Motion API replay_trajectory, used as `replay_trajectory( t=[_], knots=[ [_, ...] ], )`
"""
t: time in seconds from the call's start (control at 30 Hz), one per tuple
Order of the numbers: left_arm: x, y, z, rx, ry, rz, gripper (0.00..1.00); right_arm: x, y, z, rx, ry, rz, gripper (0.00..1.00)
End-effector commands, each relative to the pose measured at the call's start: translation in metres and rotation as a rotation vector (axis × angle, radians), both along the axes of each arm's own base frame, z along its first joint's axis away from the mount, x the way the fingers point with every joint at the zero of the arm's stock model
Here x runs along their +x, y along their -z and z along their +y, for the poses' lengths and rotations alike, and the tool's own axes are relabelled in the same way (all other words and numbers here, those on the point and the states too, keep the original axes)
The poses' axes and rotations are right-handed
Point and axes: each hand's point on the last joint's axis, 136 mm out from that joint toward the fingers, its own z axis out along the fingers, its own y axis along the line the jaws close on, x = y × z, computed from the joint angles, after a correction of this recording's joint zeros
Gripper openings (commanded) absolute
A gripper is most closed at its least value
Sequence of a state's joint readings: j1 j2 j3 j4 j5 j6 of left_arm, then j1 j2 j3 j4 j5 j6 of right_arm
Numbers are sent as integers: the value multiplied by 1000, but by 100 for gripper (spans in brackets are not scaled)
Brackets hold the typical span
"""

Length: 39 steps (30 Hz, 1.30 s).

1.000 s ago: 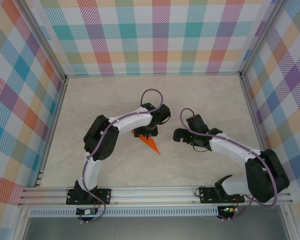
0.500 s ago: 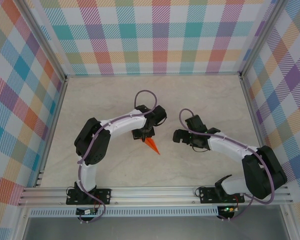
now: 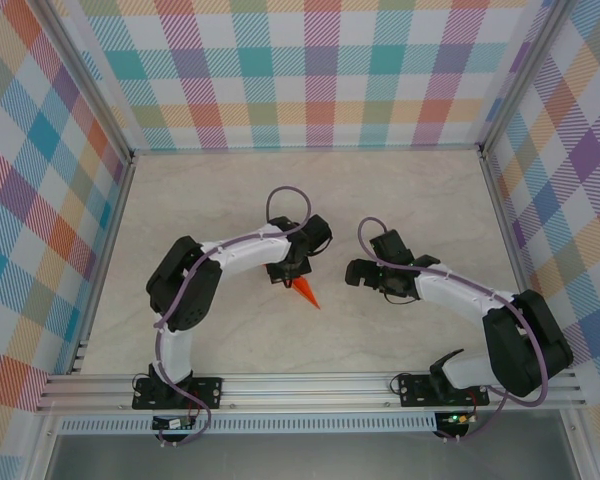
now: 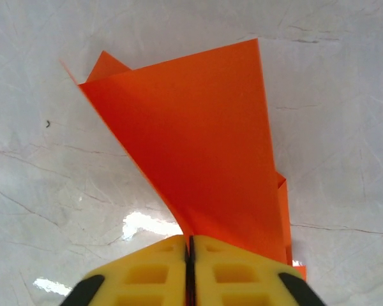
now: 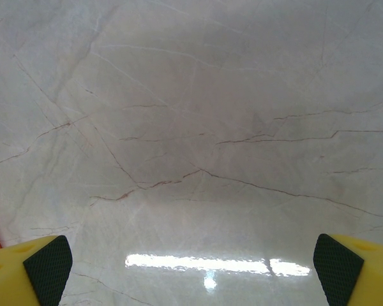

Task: Fold a paper plane with a square sheet of paper (pick it up from the middle)
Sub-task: Turn over a paper plane at the center of the table.

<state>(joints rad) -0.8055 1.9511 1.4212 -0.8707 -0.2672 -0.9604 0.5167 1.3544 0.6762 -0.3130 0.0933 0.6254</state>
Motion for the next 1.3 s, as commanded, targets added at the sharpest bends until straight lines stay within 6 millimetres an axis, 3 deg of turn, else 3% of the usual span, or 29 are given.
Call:
replay_trajectory(
  t=[0.0, 0.1, 0.3, 0.47, 0.63, 0.77, 0.97, 1.1, 1.27],
  knots=[
    [0, -25, 1, -35, -6, -66, 5, 6, -11, 4, 31, 20, -2, 100],
    [3, -47, -1, -66, 26, -111, 4, 9, -20, 8, 52, 21, -13, 100],
    [11, -99, -24, -247, 181, -222, 4, 14, -50, 18, 145, 33, -67, 100],
    [15, -112, -49, -487, 280, -281, 4, 16, -78, 33, 248, 2, -119, 99],
    [21, -84, -63, -639, 288, -281, 4, 15, -97, 55, 370, -82, -154, 88],
    [17, -64, -75, -746, 325, -277, 3, 9, -98, 78, 432, -174, -118, 68],
    [15, -35, -53, -757, 289, -286, 2, 3, -72, 110, 396, -253, -25, 45],
    [10, -20, -41, -763, 262, -281, 2, 1, -48, 124, 346, -277, 22, 41],
    [5, -11, -34, -759, 250, -276, 2, -2, -32, 139, 336, -333, 66, 36]
  ],
)
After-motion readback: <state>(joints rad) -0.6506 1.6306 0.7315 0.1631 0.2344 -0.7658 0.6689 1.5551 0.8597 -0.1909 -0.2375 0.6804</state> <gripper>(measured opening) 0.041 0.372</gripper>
